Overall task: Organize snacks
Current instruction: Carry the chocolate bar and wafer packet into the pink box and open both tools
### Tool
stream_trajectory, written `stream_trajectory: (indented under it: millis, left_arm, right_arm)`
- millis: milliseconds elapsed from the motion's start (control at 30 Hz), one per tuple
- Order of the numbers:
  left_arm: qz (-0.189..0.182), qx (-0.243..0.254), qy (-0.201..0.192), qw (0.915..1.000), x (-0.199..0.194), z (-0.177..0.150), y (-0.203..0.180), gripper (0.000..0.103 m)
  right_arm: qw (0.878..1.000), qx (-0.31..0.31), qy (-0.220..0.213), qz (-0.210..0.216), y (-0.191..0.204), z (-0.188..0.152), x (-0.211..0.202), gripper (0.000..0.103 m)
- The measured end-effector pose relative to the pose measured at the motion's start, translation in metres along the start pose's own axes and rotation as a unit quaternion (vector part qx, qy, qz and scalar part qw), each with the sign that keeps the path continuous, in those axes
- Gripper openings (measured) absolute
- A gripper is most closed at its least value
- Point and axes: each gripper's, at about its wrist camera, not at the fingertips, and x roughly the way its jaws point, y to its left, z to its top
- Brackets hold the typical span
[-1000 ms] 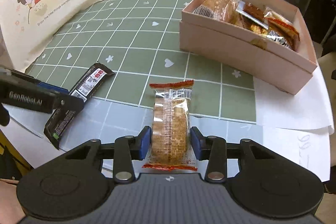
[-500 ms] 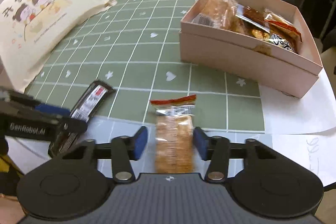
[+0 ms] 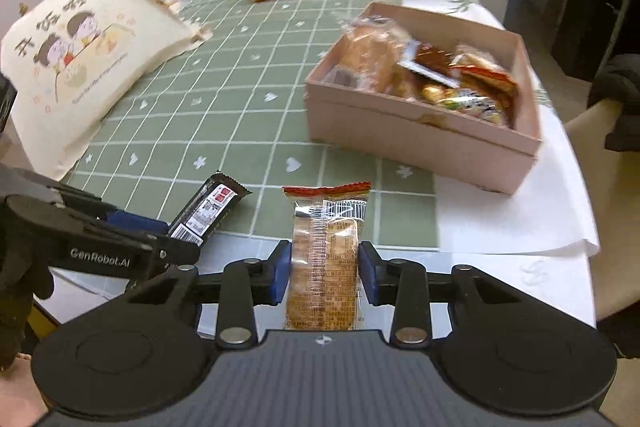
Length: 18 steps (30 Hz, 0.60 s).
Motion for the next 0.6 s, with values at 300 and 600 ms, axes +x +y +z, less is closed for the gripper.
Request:
stream_trajectory:
  millis: [300, 600]
  left_arm:
    - [-0.045, 0.038, -0.065, 0.9962, -0.037, 0.033, -0.035, 0.045]
    - [-0.074, 0.090, -0.229, 0.9665, -0.102, 0.135, -0.076, 0.045]
  right_arm:
    - [0.998, 0.020, -0.056, -0.024, -0.027, 0.024, -0.038, 0.036]
    - [0.973, 0.047, -0.221, -0.050, -0.064, 0.094, -0.129, 0.036]
